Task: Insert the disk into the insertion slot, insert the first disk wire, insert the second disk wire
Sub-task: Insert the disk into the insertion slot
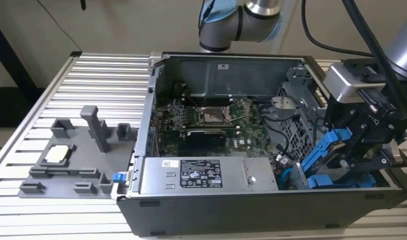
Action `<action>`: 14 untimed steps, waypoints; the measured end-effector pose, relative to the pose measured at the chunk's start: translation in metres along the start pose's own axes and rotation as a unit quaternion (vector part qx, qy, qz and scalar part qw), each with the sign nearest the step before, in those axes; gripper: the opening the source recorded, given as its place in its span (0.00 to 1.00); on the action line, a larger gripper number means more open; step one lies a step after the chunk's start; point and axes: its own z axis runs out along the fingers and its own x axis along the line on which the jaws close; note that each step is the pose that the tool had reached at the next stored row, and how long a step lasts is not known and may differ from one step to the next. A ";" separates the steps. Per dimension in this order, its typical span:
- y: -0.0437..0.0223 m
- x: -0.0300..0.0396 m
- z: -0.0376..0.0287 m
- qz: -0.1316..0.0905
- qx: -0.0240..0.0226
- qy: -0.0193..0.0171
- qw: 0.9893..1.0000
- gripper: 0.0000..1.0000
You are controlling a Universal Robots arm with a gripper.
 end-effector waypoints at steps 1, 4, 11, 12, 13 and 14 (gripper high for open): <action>0.0000 0.0000 0.0000 0.000 0.000 0.000 1.000 0.33; 0.0000 0.0000 -0.0001 0.000 0.000 0.000 1.000 0.34; 0.0002 -0.0001 -0.0060 0.000 0.000 0.000 1.000 0.40; 0.0002 -0.0001 -0.0061 0.000 0.000 0.000 1.000 0.40; 0.0002 -0.0001 -0.0063 0.000 0.000 0.000 1.000 0.40; 0.0002 -0.0001 -0.0067 0.000 0.000 0.000 1.000 0.40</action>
